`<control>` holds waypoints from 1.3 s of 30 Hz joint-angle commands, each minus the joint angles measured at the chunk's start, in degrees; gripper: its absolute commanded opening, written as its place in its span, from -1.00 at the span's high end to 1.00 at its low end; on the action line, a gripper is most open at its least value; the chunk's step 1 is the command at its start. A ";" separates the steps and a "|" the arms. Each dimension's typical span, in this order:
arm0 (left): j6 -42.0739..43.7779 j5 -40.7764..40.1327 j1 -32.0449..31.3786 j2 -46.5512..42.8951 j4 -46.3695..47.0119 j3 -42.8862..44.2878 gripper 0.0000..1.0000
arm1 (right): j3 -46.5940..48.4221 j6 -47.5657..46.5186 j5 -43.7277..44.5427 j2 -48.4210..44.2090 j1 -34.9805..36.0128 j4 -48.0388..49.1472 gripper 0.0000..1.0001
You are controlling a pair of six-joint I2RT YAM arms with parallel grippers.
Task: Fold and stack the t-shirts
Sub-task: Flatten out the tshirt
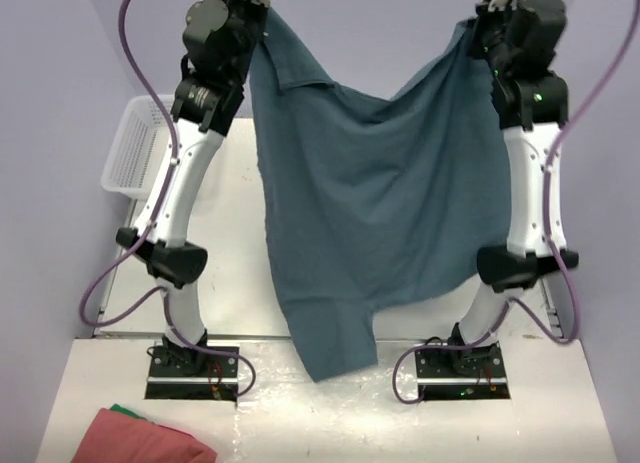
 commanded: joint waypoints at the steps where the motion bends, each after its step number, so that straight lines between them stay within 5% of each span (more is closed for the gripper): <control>1: -9.19 5.56 9.67 3.06 0.55 1.71 1.00 | 6.19 2.54 -2.87 2.91 -1.71 -1.66 1.00; 5: -15.17 10.22 17.41 9.84 -1.74 3.04 1.00 | 5.76 1.67 -2.35 5.73 -1.80 -0.87 1.00; 11: -16.49 10.84 18.65 3.98 -2.09 -0.31 1.00 | 1.89 1.40 -2.09 1.71 -1.80 -1.31 1.00; 17: -13.69 5.94 12.08 -9.29 -4.98 -0.58 1.00 | -5.31 1.40 0.72 -8.14 1.10 -2.36 1.00; 24: -15.78 3.02 0.90 -28.71 -9.38 -9.09 1.00 | -9.28 1.75 9.51 -24.03 13.03 -8.77 1.00; 28: -21.13 8.88 0.90 -37.76 -11.14 -7.79 1.00 | -4.91 2.54 9.70 -29.33 16.92 -12.46 1.00; 34: -27.56 19.69 4.23 -39.71 -11.58 -2.77 1.00 | 0.39 8.07 2.15 -34.34 17.19 -14.93 1.00; 39: -32.05 26.48 12.24 -36.29 -11.23 -7.77 1.00 | -8.11 8.87 3.36 -34.35 17.28 -13.26 1.00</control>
